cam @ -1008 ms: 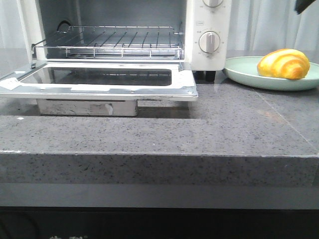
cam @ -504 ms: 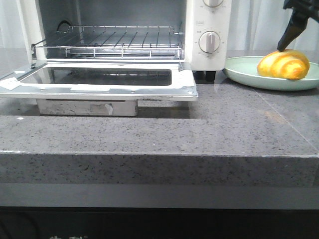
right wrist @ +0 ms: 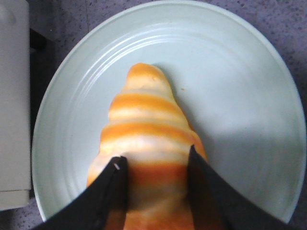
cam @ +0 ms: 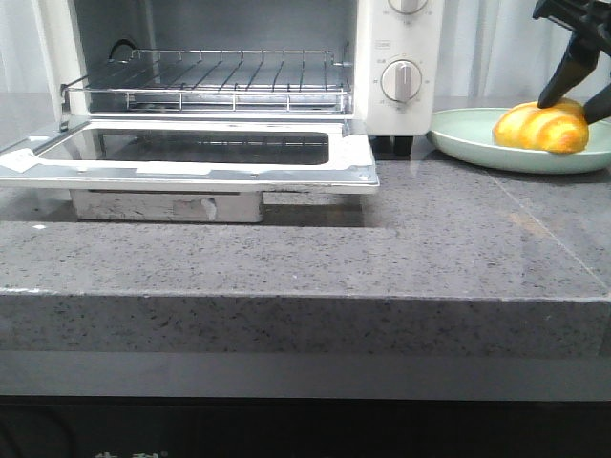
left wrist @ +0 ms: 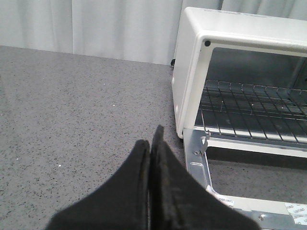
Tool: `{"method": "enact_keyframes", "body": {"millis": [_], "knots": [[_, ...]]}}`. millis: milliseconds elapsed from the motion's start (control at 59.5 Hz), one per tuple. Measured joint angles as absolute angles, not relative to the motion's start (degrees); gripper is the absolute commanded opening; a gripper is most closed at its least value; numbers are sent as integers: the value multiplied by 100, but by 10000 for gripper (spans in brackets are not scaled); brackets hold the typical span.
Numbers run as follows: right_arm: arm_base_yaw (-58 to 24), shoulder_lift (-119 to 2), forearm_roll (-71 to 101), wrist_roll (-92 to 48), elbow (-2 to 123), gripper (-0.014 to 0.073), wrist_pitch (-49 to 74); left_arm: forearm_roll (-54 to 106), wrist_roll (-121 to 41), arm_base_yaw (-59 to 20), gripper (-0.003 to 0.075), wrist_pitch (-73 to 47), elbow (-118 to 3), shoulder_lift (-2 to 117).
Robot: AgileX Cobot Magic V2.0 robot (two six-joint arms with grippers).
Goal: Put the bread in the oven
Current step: 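Lower the right gripper onto the striped bread on the green plate and grasp, then lift the bread with the right gripper and carry it toward the oven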
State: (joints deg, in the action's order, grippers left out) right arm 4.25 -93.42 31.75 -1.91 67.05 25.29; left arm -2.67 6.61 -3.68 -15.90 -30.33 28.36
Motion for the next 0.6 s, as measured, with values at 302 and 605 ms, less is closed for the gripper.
{"method": "enact_keyframes", "body": {"millis": [302,605], "knots": [[425,-8795,3177,-230,6705,194,2720,-267,661,-368,-20,-1590,-3033,2836],[425,-6988,2942,-416,6219,194,3587,-267,661,-368,-20,-1590,-3033,2836]]}}
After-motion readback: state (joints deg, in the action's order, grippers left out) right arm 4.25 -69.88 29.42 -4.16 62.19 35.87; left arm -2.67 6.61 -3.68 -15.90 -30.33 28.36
